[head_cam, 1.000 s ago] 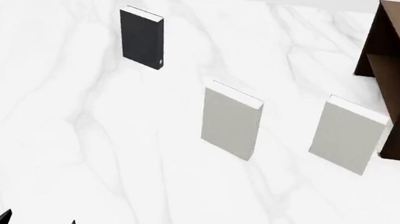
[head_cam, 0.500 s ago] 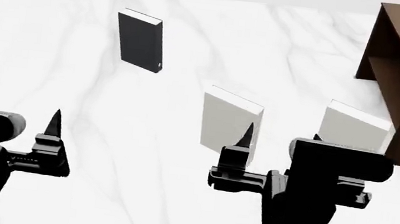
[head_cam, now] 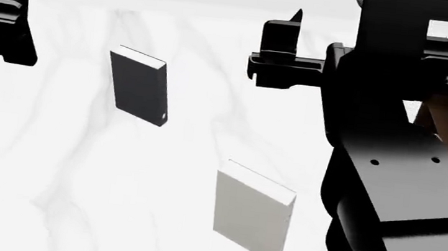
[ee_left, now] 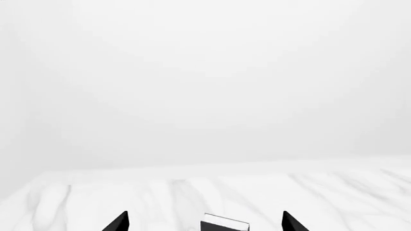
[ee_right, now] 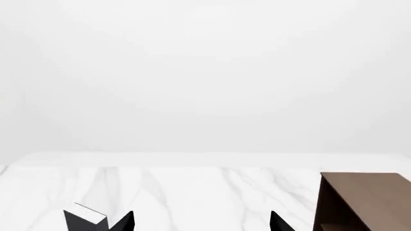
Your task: Pick up the book on the left and place it on top of the shelf.
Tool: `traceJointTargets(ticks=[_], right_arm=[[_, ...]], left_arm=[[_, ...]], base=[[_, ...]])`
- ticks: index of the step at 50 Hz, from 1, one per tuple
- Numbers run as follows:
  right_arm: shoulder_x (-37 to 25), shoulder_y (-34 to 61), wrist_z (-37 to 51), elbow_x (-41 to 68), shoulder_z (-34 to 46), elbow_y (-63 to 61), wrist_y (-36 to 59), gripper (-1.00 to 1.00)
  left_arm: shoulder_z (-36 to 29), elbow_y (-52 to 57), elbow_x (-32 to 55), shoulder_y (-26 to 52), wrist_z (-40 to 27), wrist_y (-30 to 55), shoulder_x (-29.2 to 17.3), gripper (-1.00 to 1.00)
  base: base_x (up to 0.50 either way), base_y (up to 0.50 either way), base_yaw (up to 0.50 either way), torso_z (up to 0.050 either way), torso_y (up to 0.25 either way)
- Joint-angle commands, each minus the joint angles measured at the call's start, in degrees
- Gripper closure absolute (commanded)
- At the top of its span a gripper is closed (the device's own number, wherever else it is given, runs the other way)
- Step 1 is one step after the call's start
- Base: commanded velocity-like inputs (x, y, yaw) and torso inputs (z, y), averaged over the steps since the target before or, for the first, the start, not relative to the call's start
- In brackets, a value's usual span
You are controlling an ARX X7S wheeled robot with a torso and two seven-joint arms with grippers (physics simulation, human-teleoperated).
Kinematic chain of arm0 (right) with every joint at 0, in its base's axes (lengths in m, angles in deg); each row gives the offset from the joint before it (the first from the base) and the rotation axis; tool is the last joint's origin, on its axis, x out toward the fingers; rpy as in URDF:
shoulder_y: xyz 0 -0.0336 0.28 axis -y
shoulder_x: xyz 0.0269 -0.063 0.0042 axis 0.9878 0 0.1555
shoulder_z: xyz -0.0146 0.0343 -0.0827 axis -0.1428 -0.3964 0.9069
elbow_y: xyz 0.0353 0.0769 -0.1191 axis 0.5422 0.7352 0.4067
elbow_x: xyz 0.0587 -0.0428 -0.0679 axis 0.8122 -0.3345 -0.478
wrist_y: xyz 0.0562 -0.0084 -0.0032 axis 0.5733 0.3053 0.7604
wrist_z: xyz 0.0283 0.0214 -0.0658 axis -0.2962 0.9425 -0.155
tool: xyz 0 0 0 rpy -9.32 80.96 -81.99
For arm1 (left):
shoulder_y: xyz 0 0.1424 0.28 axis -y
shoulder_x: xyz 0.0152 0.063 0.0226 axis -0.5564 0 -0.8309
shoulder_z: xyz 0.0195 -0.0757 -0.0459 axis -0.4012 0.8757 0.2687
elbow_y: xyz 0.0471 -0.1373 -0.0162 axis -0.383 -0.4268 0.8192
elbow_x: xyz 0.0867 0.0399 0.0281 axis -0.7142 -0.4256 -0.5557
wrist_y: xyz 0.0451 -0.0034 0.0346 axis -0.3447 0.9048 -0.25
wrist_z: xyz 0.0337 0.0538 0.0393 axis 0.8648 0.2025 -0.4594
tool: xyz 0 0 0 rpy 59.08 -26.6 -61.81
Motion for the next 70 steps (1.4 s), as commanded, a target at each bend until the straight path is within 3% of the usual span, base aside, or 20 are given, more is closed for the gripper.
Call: traceJointTargets(ticks=[1,55,59,68,70], right_arm=[[-0.3,2.5,0.4,0.8,0.2,0.3,2.4,-1.0],[-0.9,0.8,1.1,2.7,1.6,1.9,0.1,-1.0],[-1.3,2.3,0.6,3.2,3.4,4.4,3.6,-1.0],[-2.7,6.9,-10.3,9.9,7.0,11.4,7.4,-1.0],[-4.6,8.0,-14.0,9.8,11.9,12.5,5.9,-1.0]], left_arm=[[0.3,0.3,0.9,2.6,-0.1,2.7,-0.6,-1.0],[0.4,-0.3,1.9,1.4,-0.8,1.6,-1.5,-1.0],[0.3,-0.4,2.0,1.5,-0.8,1.6,-1.5,-1.0],[0.1,-0.6,2.1,1.4,-0.8,1.4,-1.7,-1.0],[0.1,-0.7,2.2,1.4,-0.8,1.4,-1.7,-1.0]], base=[[0.5,0.0,0.0,0.0,0.0],[0.5,0.0,0.0,0.0,0.001],[0.09,0.0,0.0,0.0,0.005],[0.0,0.0,0.0,0.0,0.0],[0.0,0.0,0.0,0.0,0.0]])
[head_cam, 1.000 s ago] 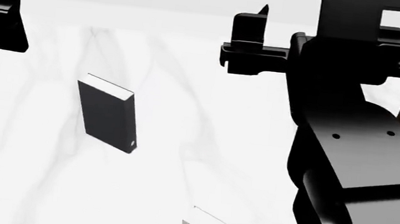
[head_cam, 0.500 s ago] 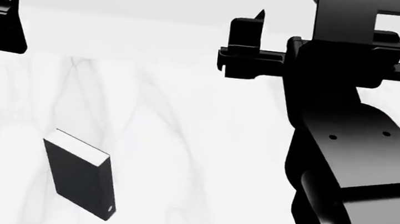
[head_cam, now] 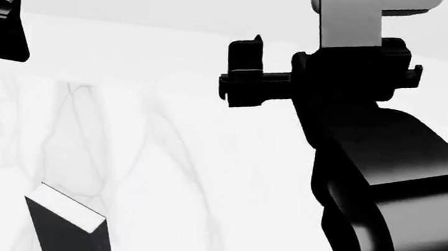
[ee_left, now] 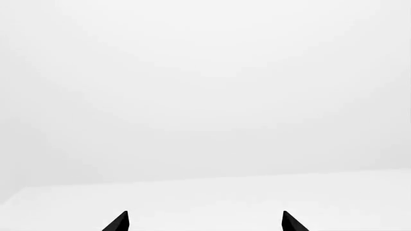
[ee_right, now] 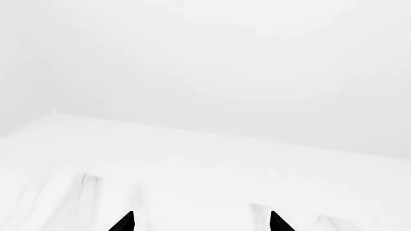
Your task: Pick up the book on the left and place it on top of the shelf.
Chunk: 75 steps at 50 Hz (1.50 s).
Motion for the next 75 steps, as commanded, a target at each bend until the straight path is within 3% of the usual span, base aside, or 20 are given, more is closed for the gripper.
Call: traceJointTargets(ticks=[1,8,20,44,75], right_arm=[[-3.4,4.6,-13.6,5.3,9.1,6.9,0.5,-1.0],[-8.0,6.8,-27.5,7.3,23.0,9.8,-0.2,-1.0],[-10.4,4.7,-35.4,10.9,28.6,3.5,-2.3,-1.0],[-9.8,2.7,-35.9,11.6,30.3,2.4,-4.4,-1.0],[-3.3,2.5,-38.6,6.3,35.7,19.0,-15.7,-1.0]], left_arm=[[-0.2,-0.1,0.2,-0.1,-0.1,-0.1,-0.2,-1.0],[0.0,-0.3,0.3,-0.4,-0.1,-0.5,-0.3,-1.0],[0.0,-0.4,0.6,-0.6,-0.1,-0.9,-0.5,-1.0],[0.1,-0.5,1.0,-0.9,-0.3,-1.0,-0.8,-1.0],[0.0,-0.4,1.5,-1.0,-0.9,-0.9,-1.1,-1.0]], base=[[0.0,0.0,0.0,0.0,0.0],[0.0,0.0,0.0,0.0,0.0],[0.0,0.0,0.0,0.0,0.0],[0.0,0.0,0.0,0.0,0.0],[0.0,0.0,0.0,0.0,0.0]])
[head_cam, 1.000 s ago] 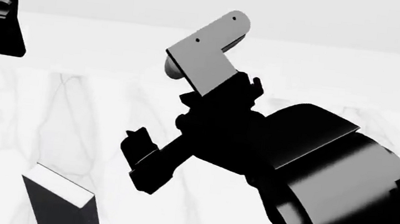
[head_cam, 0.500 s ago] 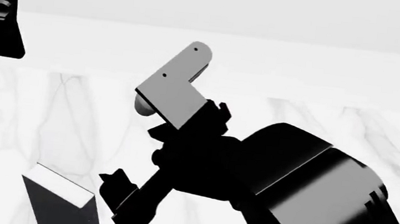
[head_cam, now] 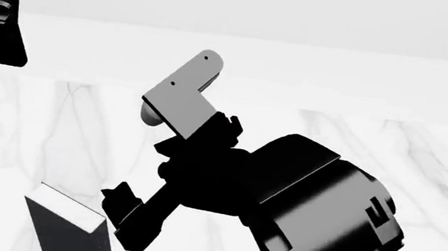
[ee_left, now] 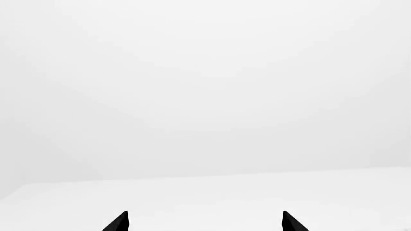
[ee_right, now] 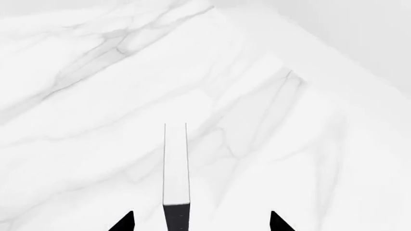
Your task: Pick up the book on the left and place it on top of the shelf.
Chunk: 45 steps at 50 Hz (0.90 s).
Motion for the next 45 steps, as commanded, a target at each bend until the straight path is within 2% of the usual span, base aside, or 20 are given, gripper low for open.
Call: traceJointTargets(ticks=[1,45], right_arm=[[2.7,-0.8,-1.1,-2.1,2.8,6.3,-4.1,-1.0],[11.1,-1.9,-3.6,-5.7,9.6,22.3,-14.0,-1.0]], left_arm=[[0.0,0.0,0.2,0.1,-0.2,0.1,-0.1,-1.0],[0.2,0.1,0.9,-0.7,-0.6,-0.4,-0.6,-1.0]], base=[[0.0,0.0,0.0,0.0,0.0],[0.0,0.0,0.0,0.0,0.0]])
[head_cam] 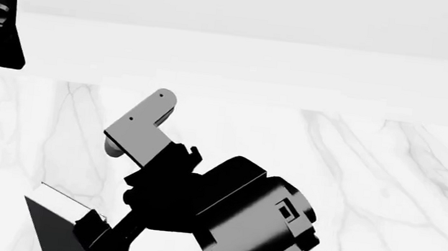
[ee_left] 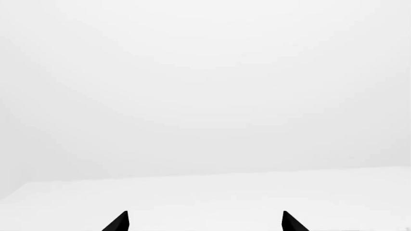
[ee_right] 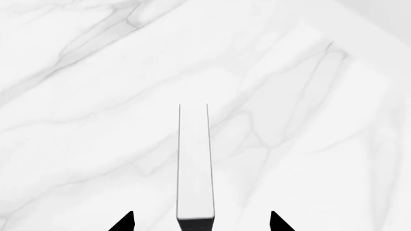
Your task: Pick up the book on the left and place it on top of the shelf.
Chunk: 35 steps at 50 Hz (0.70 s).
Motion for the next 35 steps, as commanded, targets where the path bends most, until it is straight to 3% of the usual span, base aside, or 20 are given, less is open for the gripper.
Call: traceJointTargets(ticks=[1,35], right_arm=[[2.2,-0.4,-0.8,-0.8,1.7,4.7,-2.8,-1.0],[7.0,0.6,-2.4,1.8,9.1,19.1,-12.6,-1.0]], left_arm=[[0.0,0.0,0.2,-0.1,-0.1,0.0,-0.1,-1.0],[0.2,-0.3,0.7,-1.2,-0.4,-1.0,-0.5,-1.0]], base=[[0.0,0.0,0.0,0.0,0.0],[0.0,0.0,0.0,0.0,0.0]])
